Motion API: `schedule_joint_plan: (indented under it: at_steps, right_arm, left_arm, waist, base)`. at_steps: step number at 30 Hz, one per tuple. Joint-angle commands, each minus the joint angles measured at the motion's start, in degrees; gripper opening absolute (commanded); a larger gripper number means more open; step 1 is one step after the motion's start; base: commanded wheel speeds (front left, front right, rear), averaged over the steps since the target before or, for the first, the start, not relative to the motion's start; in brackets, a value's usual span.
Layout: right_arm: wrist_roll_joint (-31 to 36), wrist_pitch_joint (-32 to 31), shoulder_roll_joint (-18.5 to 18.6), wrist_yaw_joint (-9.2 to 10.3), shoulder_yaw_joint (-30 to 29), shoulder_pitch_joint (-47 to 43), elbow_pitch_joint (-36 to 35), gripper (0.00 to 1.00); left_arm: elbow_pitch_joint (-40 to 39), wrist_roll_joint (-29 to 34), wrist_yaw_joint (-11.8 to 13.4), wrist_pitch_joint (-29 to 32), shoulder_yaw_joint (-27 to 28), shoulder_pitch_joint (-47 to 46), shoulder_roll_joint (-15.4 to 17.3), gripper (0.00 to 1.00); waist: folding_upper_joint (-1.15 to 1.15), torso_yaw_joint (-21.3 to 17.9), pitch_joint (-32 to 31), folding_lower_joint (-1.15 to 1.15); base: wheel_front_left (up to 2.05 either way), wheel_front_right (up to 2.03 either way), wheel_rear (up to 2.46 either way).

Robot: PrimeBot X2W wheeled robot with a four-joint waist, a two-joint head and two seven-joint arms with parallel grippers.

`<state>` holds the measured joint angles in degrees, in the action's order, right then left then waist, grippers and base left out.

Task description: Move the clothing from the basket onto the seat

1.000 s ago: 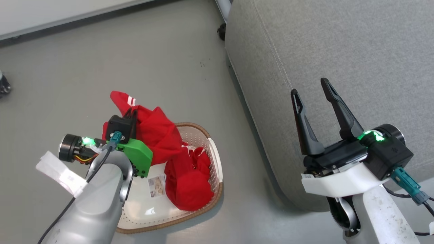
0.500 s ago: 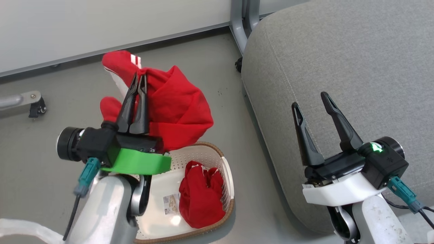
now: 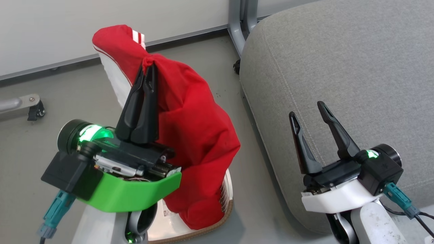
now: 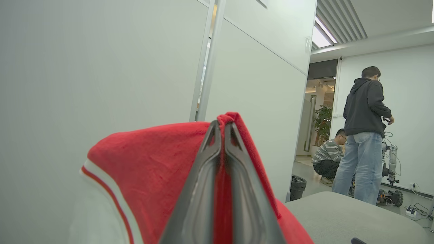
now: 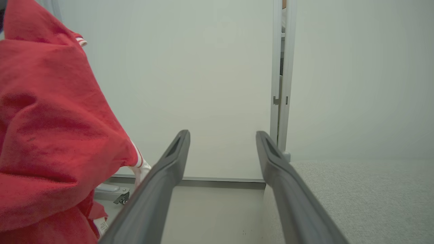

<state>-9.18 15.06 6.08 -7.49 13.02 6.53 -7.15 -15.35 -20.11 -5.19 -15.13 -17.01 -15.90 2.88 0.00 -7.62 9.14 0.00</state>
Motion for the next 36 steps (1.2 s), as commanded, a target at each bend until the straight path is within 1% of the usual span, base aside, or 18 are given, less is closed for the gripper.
schedule_joint_plan:
  at_steps: [1, 5, 11, 15, 19, 27, 33, 36]
  right_arm:
    - [-0.1, 0.2, 0.3, -0.01, 0.1, -0.4, 0.2, 1.00]
    - [-0.2, 0.2, 0.3, -0.01, -0.1, 0.1, 0.0, 1.00]
    - [-0.5, 0.2, 0.4, -0.01, -0.1, 0.6, -0.2, 1.00]
    - [-1.2, 0.2, 1.2, -0.01, 1.4, 0.9, -1.1, 1.00]
    - [-3.6, 0.2, 3.6, -0.01, 5.1, 1.5, -3.1, 1.00]
    - [-8.2, 0.2, 11.7, -0.01, 16.1, 5.1, -6.8, 1.00]
    - [-9.1, 0.2, 14.7, -0.01, 22.2, 9.2, -3.7, 1.00]
    - [-8.0, 0.2, 15.4, 0.00, 24.3, 11.8, -1.5, 1.00]
  left_arm:
    - [-0.6, -0.4, -0.4, 0.0, -0.1, 0.5, 0.1, 0.00]
    - [-0.9, -1.4, -0.7, 0.0, -0.8, 0.5, 0.1, 0.00]
    - [-0.7, -1.2, -0.8, 0.0, -1.1, 0.0, 0.1, 0.00]
    - [-0.6, -0.9, -0.9, 0.0, -1.2, -0.5, 0.1, 0.00]
    - [-0.3, -0.2, -1.0, 0.0, -1.7, -1.0, 0.1, 0.00]
    - [0.4, 1.0, -1.1, 0.0, -2.8, -1.7, 0.1, 0.00]
    - [1.2, 1.5, -1.0, 0.0, -4.8, -2.3, 0.1, 0.00]
    - [1.6, 2.4, -1.2, 0.0, -6.2, -2.7, 0.1, 0.00]
  waist:
    - [0.00, -0.2, 0.0, 0.00]
    - [0.00, -0.7, 0.2, 0.00]
    - [0.00, -1.1, 0.5, 0.00]
    - [0.00, -1.2, 0.7, 0.00]
    - [0.00, -1.2, 0.9, 0.00]
    - [0.00, -0.8, 1.8, 0.00]
    - [0.00, -0.2, 2.0, 0.00]
    - [0.00, 0.2, 1.9, 0.00]
  base:
    - [0.00, 0.00, 0.00]
    - [0.00, 0.00, 0.00]
    - [0.00, 0.00, 0.00]
    - [0.00, 0.00, 0.00]
    - [0.00, 0.00, 0.00]
    - [0.00, 0.00, 0.00]
    - [0.00, 0.00, 0.00]
    - [0.00, 0.00, 0.00]
